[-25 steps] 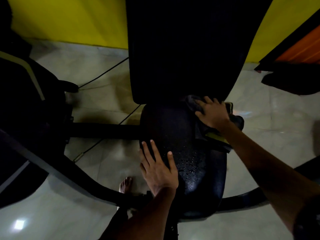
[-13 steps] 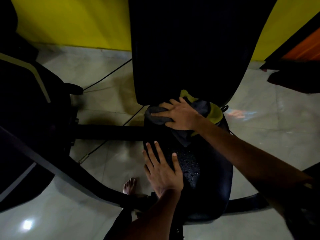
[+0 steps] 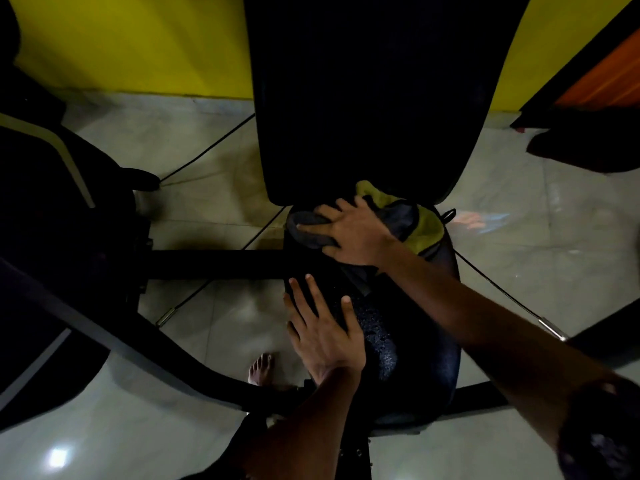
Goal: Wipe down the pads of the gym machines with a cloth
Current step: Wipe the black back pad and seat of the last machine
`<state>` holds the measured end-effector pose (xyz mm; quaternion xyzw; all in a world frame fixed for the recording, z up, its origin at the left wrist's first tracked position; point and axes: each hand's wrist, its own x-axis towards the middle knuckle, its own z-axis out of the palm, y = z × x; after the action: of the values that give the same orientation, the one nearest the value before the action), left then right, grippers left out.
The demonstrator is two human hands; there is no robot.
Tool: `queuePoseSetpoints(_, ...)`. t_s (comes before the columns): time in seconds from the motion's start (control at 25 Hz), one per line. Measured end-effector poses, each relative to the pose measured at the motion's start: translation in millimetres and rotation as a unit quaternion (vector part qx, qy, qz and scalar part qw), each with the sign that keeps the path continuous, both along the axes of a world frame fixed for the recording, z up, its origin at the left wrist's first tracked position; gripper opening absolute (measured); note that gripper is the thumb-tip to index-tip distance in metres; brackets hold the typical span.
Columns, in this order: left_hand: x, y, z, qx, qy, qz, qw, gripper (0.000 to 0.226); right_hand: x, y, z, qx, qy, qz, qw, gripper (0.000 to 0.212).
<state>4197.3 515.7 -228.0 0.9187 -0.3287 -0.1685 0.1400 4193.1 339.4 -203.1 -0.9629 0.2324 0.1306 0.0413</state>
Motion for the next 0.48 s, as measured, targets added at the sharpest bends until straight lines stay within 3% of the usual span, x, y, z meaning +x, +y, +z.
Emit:
queuePoseSetpoints(0.08,0.1,0.3,0.4,0.0,-0.004,-0.005,1.0,0.066,-23.4,-17.6,-4.6,0.019,-0.012,0.02,1.0,0.058)
queuePoseSetpoints(0.12,0.2,0.0,0.8,-0.001,-0.001,-0.004,1.0,0.066,-42.3,-27.0,-10.2,0.029,-0.009,-0.015,0.999,0.058)
queuePoseSetpoints(0.24,-0.5,-1.1,0.9,-0.002,0.0,0.001,1.0,0.067,-103.0,-39.4,-22.2,0.034,-0.002,-0.253,0.967,0.057)
queuePoseSetpoints(0.32,-1.4,-1.1,1.4,0.002,0.006,0.003,1.0,0.068,-120.2,-17.5,-16.1,0.019,0.005,-0.332,0.943,0.056)
queuePoseSetpoints(0.48,-0.5,-0.8,2.1,0.009,0.02,0.002,1.0,0.069,-139.3,78.8,4.7,-0.024,-0.086,-0.272,0.958,0.061)
